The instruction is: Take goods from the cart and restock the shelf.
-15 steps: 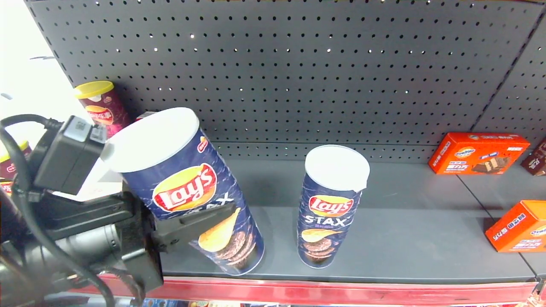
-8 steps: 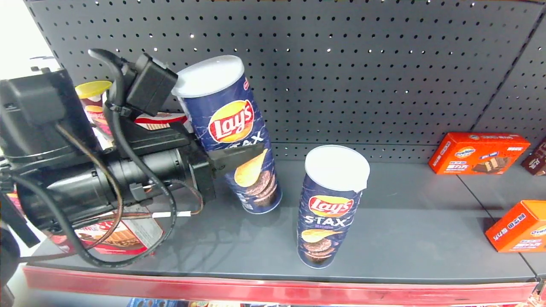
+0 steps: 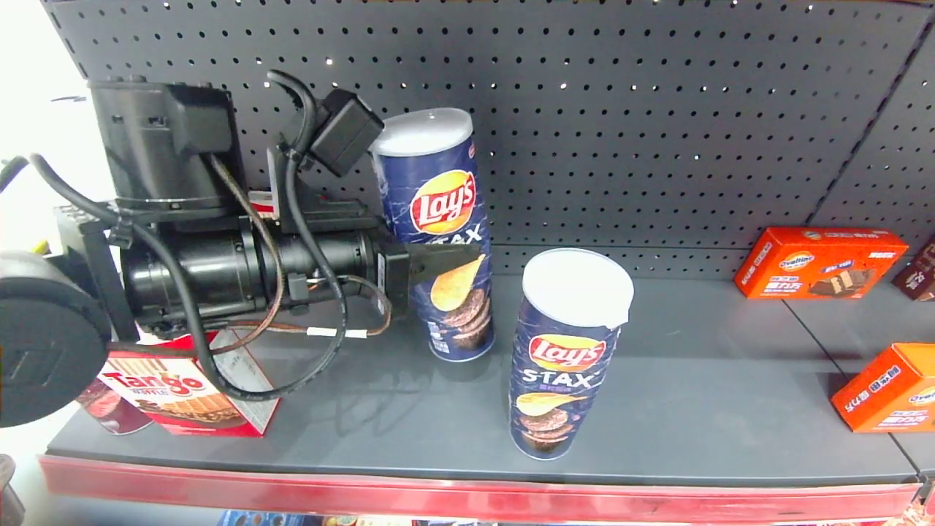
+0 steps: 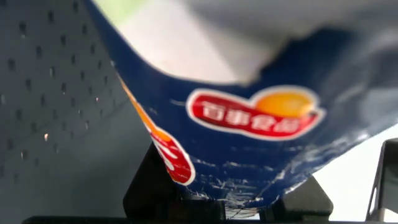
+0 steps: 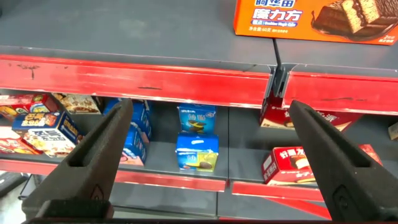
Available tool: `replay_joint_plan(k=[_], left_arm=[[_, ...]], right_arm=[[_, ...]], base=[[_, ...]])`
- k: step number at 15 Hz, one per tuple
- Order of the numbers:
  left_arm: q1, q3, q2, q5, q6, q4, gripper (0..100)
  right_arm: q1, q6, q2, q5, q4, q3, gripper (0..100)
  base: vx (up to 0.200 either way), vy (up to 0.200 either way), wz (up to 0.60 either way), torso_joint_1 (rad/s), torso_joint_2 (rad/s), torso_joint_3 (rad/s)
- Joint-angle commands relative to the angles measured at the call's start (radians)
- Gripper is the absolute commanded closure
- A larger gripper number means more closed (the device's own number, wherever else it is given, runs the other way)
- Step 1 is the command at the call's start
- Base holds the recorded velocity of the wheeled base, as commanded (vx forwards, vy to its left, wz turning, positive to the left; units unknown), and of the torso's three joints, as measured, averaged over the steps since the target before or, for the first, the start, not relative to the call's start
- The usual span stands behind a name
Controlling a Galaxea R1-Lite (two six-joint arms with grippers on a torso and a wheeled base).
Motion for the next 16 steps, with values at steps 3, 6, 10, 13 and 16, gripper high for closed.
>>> replay_joint_plan(k=[3, 6, 10, 13, 16], left_arm=[[-0.005, -0.153, 0.132, -0.028, 0.034, 0.033, 100], [0.001, -0.176, 0.207, -0.036, 0.152, 0.025, 100], [0.013, -0.273, 0.288, -0.092, 0.155, 0.037, 100], [0.024, -0.360, 0.340, -0.095, 0.157, 0.094, 100], [0.039, -0.465, 0.388, -0.118, 0.164, 0.166, 100]], right_arm=[[0.000, 0.000, 0.004, 0.000, 0.000, 0.000, 0], [0.000, 0.000, 0.004, 0.000, 0.000, 0.000, 0], [0.000, 0.000, 0.004, 0.000, 0.000, 0.000, 0], [0.000, 0.000, 0.004, 0.000, 0.000, 0.000, 0], [0.000, 0.000, 0.004, 0.000, 0.000, 0.000, 0]], base=[[0.000, 0.000, 0.00, 0.000, 0.00, 0.000], [0.000, 0.000, 0.00, 0.000, 0.00, 0.000], [0.000, 0.000, 0.00, 0.000, 0.00, 0.000], [0.000, 0.000, 0.00, 0.000, 0.00, 0.000], [0.000, 0.000, 0.00, 0.000, 0.00, 0.000]])
